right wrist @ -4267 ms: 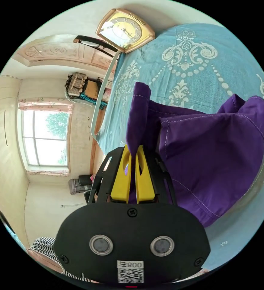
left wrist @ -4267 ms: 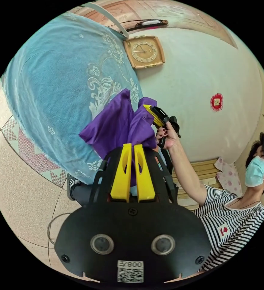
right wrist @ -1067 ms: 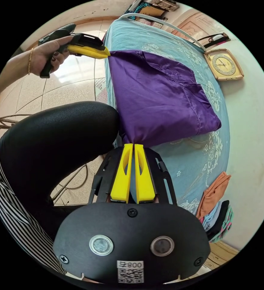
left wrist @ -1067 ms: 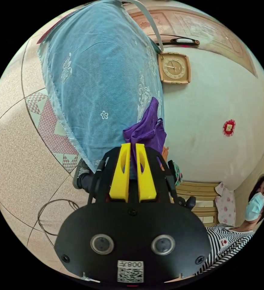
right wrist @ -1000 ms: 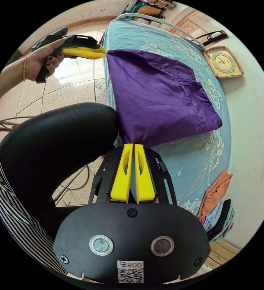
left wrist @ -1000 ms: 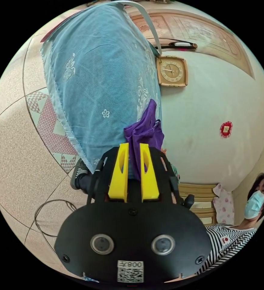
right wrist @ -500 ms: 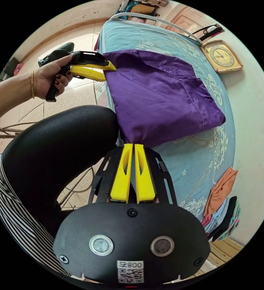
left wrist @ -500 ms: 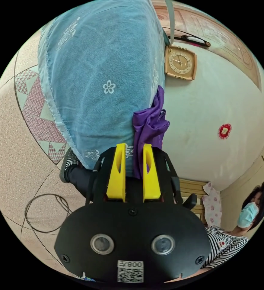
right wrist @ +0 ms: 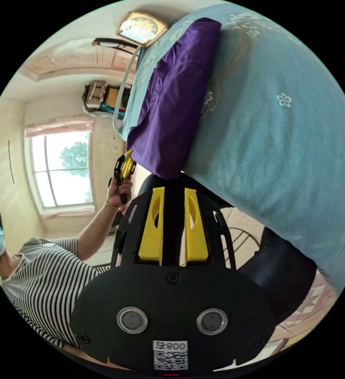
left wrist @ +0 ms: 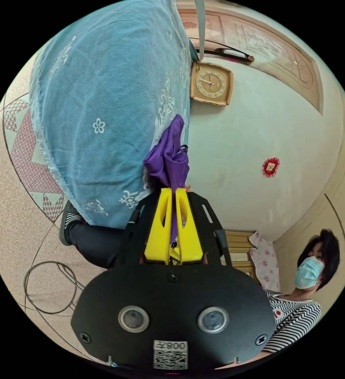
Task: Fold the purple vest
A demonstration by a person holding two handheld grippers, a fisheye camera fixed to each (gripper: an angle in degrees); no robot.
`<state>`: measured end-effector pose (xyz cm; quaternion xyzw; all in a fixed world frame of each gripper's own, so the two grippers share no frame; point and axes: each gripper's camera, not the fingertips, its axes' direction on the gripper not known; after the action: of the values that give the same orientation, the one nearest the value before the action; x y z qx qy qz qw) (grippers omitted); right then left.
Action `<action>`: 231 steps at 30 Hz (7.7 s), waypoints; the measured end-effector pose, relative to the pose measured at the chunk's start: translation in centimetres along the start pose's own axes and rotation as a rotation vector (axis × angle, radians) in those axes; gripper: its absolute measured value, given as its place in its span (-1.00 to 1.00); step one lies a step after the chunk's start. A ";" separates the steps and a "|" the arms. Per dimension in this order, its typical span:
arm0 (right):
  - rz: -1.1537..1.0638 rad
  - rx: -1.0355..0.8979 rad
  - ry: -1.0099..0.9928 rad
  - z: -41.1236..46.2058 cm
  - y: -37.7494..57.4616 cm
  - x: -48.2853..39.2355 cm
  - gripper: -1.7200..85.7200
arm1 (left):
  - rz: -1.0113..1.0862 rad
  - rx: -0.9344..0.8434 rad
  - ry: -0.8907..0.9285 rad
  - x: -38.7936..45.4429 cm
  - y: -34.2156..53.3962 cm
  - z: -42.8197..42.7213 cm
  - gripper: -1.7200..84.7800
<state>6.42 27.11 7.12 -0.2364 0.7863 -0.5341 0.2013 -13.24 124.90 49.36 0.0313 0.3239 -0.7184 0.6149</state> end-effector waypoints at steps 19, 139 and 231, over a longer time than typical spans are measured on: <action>0.383 0.167 -0.677 9.1 -2.3 26.5 -0.64 | -0.063 0.027 0.065 1.5 2.1 0.1 -0.92; -0.153 0.977 -0.348 -42.6 45.5 87.0 -0.94 | 0.406 -0.776 0.408 70.6 29.6 78.0 -0.91; 0.277 0.863 0.940 -38.3 33.0 76.3 -0.88 | 0.462 -1.139 -0.229 44.0 33.6 95.1 -0.95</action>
<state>-82.18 21.34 -15.33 0.2278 0.5288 -0.8174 -0.0203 40.12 37.86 90.49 -0.3094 0.5729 -0.2804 0.7053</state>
